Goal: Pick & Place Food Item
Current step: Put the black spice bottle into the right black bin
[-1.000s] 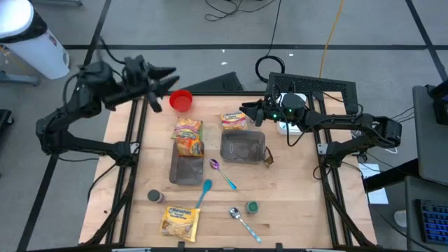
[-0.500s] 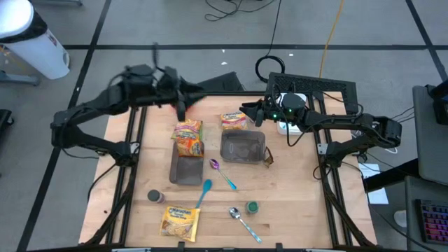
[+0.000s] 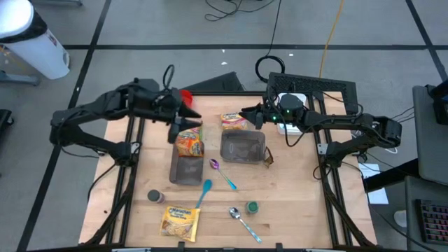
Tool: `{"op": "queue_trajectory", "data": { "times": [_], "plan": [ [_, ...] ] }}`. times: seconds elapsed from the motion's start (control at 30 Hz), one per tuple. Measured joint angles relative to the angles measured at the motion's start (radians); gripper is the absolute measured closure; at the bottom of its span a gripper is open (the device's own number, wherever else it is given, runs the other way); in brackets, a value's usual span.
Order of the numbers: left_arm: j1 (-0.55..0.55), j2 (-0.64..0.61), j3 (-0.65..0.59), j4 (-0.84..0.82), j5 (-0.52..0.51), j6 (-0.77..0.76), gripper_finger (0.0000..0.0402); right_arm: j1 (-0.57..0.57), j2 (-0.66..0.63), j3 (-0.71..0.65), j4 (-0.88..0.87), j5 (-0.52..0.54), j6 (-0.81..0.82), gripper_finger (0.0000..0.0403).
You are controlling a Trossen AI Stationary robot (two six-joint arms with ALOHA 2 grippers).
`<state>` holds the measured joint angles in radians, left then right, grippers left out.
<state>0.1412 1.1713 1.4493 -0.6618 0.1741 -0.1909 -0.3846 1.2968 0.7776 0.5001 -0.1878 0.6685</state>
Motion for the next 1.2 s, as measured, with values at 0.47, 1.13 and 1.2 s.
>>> {"op": "queue_trajectory", "data": {
  "times": [0.47,1.13,1.2],
  "plan": [
    [-0.322,-0.176,-0.116,-0.194,-0.344,-0.236,0.024,0.053,0.0,0.0,-0.004,0.013,0.0,0.0206],
    [-0.757,-0.381,-0.547,-0.092,-0.323,-0.827,0.024,0.178,0.0,0.0,0.004,0.222,0.001,0.0206],
    [-0.79,-0.363,-0.534,-0.114,-0.295,-0.868,0.024,0.177,0.0,0.0,0.004,0.241,0.0,0.0206]
  ]
}}
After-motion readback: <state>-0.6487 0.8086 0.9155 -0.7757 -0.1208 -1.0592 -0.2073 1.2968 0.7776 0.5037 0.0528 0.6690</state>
